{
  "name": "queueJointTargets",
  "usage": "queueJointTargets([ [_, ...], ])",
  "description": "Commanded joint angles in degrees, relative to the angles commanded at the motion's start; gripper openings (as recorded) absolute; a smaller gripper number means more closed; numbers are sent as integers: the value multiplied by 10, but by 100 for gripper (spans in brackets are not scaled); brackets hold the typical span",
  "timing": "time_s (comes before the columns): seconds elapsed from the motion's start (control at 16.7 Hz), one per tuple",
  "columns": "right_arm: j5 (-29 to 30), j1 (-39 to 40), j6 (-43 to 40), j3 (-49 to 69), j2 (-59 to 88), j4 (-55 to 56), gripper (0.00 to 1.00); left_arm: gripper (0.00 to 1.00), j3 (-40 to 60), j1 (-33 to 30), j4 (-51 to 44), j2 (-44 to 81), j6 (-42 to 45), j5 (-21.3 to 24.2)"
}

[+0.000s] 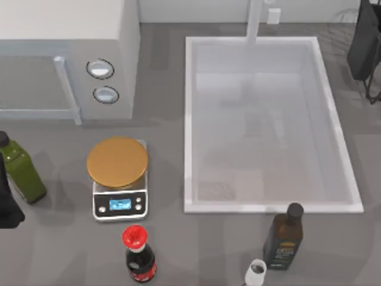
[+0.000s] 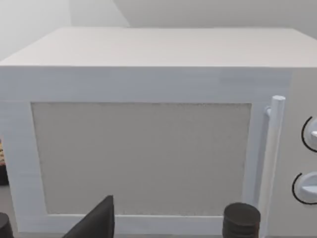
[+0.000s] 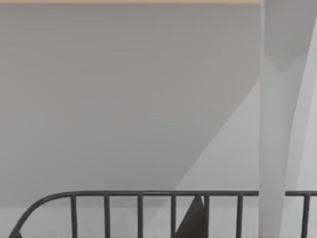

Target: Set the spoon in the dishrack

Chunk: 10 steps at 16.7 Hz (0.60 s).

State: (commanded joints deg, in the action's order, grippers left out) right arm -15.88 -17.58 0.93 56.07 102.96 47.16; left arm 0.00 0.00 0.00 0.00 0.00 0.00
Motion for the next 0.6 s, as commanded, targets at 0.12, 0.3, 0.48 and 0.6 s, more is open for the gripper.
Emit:
queueJointTargets([
  [0.12, 0, 0, 0, 0, 0, 0, 68, 100, 0, 0, 0, 0, 0, 0],
  [0.3, 0, 0, 0, 0, 0, 0, 90, 100, 0, 0, 0, 0, 0, 0],
  [0.48, 0, 0, 0, 0, 0, 0, 100, 100, 0, 0, 0, 0, 0, 0],
  [0.6, 0, 0, 0, 0, 0, 0, 100, 100, 0, 0, 0, 0, 0, 0],
])
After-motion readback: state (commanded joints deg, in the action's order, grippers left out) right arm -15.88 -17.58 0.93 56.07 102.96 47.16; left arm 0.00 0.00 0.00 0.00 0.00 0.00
